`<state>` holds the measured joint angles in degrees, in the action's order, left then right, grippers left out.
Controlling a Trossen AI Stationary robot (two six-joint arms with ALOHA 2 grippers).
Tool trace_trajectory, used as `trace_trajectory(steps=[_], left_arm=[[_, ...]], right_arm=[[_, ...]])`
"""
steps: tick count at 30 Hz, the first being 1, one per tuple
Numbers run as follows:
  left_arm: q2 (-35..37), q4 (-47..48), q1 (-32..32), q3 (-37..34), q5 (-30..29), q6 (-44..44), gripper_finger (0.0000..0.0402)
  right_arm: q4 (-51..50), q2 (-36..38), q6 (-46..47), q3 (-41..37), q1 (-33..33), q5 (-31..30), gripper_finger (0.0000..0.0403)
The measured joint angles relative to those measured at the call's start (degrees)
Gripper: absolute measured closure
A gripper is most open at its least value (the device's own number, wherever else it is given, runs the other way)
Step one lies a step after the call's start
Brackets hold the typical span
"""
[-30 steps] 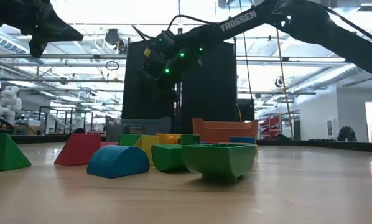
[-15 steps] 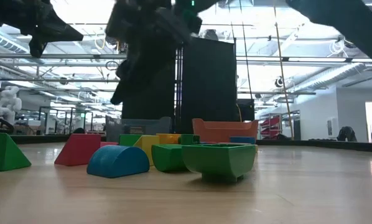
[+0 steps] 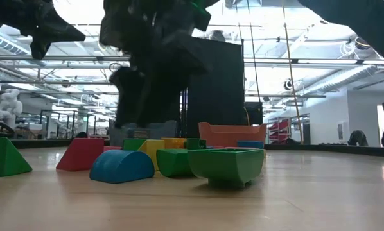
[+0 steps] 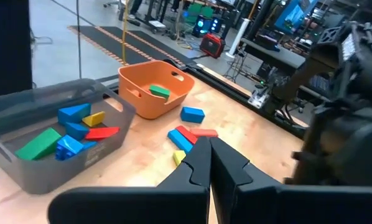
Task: Sort blocks by size
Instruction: Put the small green block into the black bin
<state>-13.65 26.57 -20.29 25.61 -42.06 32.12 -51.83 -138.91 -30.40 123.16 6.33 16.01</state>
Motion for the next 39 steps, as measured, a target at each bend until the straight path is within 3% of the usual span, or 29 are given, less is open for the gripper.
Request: trace_trajectory(steps=[10, 15, 19, 25, 26, 39], left_arm=[[0.0, 0.2, 0.0, 0.0, 1.5, 0.6, 0.0401], [-0.1, 0.0, 0.0, 0.0, 1.4, 0.6, 0.0401], [-0.1, 0.0, 0.0, 0.0, 1.4, 0.6, 0.0402], [-0.2, 0.1, 0.0, 0.0, 1.4, 0.6, 0.0402], [-0.2, 0.1, 0.0, 0.0, 1.4, 0.6, 0.0402], [-0.2, 0.1, 0.0, 0.0, 1.3, 0.6, 0.0401]], right_arm=[[-1.5, -3.0, -0.1, -0.1, 0.7, 0.1, 0.0099], [0.7, -4.5, 1.1, 0.0, 0.9, -5.0, 0.0125], [0.6, -4.6, 1.4, 0.0, 0.9, -5.3, 0.0181], [2.0, -4.7, 3.1, 0.0, 0.6, -5.5, 0.0315], [2.2, -4.7, 3.5, 0.0, 0.4, -5.4, 0.0323], [4.2, -3.1, 10.3, 0.0, -3.4, -6.3, 0.0322]])
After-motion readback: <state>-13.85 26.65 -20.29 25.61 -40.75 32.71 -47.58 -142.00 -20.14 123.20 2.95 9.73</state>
